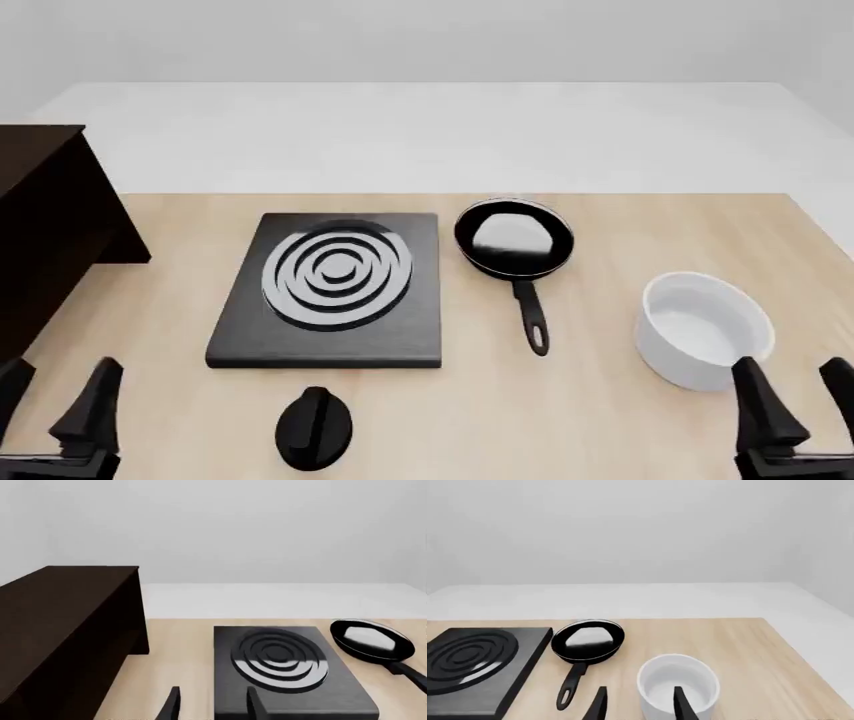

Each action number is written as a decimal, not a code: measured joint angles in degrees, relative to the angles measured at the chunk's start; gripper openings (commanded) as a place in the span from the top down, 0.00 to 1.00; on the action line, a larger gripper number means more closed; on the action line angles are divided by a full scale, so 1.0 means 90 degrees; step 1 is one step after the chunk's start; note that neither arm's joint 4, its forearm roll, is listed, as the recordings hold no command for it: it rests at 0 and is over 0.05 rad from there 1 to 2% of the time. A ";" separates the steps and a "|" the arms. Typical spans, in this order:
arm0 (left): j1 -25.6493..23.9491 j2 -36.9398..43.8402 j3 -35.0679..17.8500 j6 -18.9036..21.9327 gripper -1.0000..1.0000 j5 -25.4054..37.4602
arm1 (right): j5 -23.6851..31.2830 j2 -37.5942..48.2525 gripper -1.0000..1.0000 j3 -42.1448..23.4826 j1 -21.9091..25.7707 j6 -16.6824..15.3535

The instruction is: Put the frying pan on the cabinet shelf.

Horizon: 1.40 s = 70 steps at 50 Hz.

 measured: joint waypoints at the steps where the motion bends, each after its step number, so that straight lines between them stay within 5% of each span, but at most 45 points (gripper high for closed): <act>1: -0.0006 -0.0030 -0.0002 0.0004 0.00 0.0035 | 0.0036 -0.0026 0.00 -0.0011 -0.0003 0.0003; 40: -0.0403 -0.0346 -0.2042 0.0006 0.00 0.2465 | 0.2513 0.0067 0.00 -0.2077 0.0532 -0.0073; 70: -0.0447 -0.0114 -0.2791 -0.0158 0.00 0.3226 | 0.3310 0.2278 0.00 -0.4255 0.1234 -0.0084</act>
